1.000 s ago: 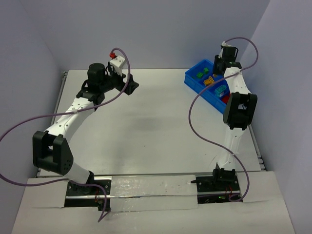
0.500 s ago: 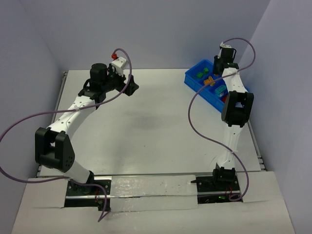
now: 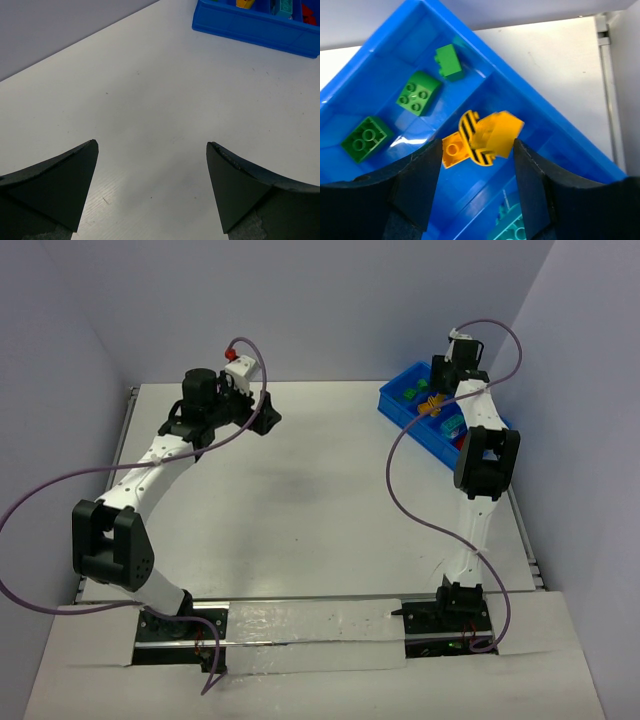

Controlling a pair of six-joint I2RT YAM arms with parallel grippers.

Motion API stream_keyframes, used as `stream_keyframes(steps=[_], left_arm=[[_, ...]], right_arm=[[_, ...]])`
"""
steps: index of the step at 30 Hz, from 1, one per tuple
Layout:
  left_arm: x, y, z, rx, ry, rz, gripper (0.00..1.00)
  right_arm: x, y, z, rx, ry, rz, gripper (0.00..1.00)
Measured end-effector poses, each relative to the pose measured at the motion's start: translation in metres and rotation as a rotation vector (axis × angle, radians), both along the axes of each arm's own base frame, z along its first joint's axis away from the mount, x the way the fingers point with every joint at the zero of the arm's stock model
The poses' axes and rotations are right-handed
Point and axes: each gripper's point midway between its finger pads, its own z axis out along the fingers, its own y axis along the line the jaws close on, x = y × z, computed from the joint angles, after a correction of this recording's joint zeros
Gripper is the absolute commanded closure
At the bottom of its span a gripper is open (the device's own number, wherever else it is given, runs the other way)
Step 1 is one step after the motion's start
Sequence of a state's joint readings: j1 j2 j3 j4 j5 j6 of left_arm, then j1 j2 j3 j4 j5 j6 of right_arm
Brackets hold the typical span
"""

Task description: Sort the legos into containers by color

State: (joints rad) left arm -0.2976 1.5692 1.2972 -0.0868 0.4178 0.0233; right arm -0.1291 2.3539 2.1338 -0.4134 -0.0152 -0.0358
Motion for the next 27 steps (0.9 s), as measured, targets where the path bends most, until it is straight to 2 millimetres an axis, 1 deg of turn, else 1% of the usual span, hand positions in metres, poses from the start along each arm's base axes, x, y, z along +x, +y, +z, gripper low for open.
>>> stream_keyframes(steps=[3, 6, 10, 11, 12, 13, 16, 17, 19, 21, 23, 25, 27], left_arm=[[0.001, 0.002, 0.0, -0.013, 0.013, 0.016, 0.01], [0.002, 0.005, 0.0, -0.021, 0.023, 0.037, 0.01], [0.004, 0.01, 0.001, -0.033, 0.029, 0.06, 0.01], [0.004, 0.011, 0.003, -0.041, 0.032, 0.067, 0.01], [0.003, 0.013, 0.004, -0.047, 0.035, 0.073, 0.01], [0.003, 0.017, 0.006, -0.057, 0.038, 0.082, 0.01], [0.001, 0.03, 0.012, -0.078, 0.049, 0.115, 0.01], [0.001, 0.036, 0.014, -0.085, 0.055, 0.129, 0.01], [0.002, 0.048, 0.016, -0.092, 0.062, 0.158, 0.01], [0.001, 0.058, 0.012, -0.09, 0.09, 0.187, 0.01], [-0.002, 0.066, 0.003, -0.081, 0.135, 0.214, 0.01], [-0.006, 0.071, -0.006, -0.071, 0.178, 0.23, 0.01], [-0.01, 0.075, -0.011, -0.062, 0.208, 0.245, 0.01]], right_arm=[[-0.003, 0.006, 0.006, 0.029, -0.002, 0.016, 0.26], [-0.01, 0.014, 0.024, 0.065, -0.017, 0.031, 0.2], [-0.024, 0.029, 0.07, 0.123, -0.075, 0.068, 0.11], [-0.028, 0.036, 0.086, 0.137, -0.109, 0.084, 0.09], [-0.038, 0.043, 0.096, 0.154, -0.124, 0.098, 0.09], [-0.054, 0.051, 0.097, 0.177, -0.111, 0.116, 0.08], [-0.083, 0.074, 0.14, 0.195, -0.18, 0.173, 0.07], [-0.095, 0.086, 0.149, 0.2, -0.201, 0.202, 0.07], [-0.123, 0.115, 0.157, 0.215, -0.206, 0.269, 0.07], [-0.146, 0.143, 0.158, 0.227, -0.208, 0.338, 0.06], [-0.168, 0.169, 0.15, 0.241, -0.187, 0.4, 0.06], [-0.187, 0.19, 0.137, 0.254, -0.155, 0.453, 0.06], [-0.201, 0.198, 0.118, 0.262, -0.119, 0.474, 0.05]])
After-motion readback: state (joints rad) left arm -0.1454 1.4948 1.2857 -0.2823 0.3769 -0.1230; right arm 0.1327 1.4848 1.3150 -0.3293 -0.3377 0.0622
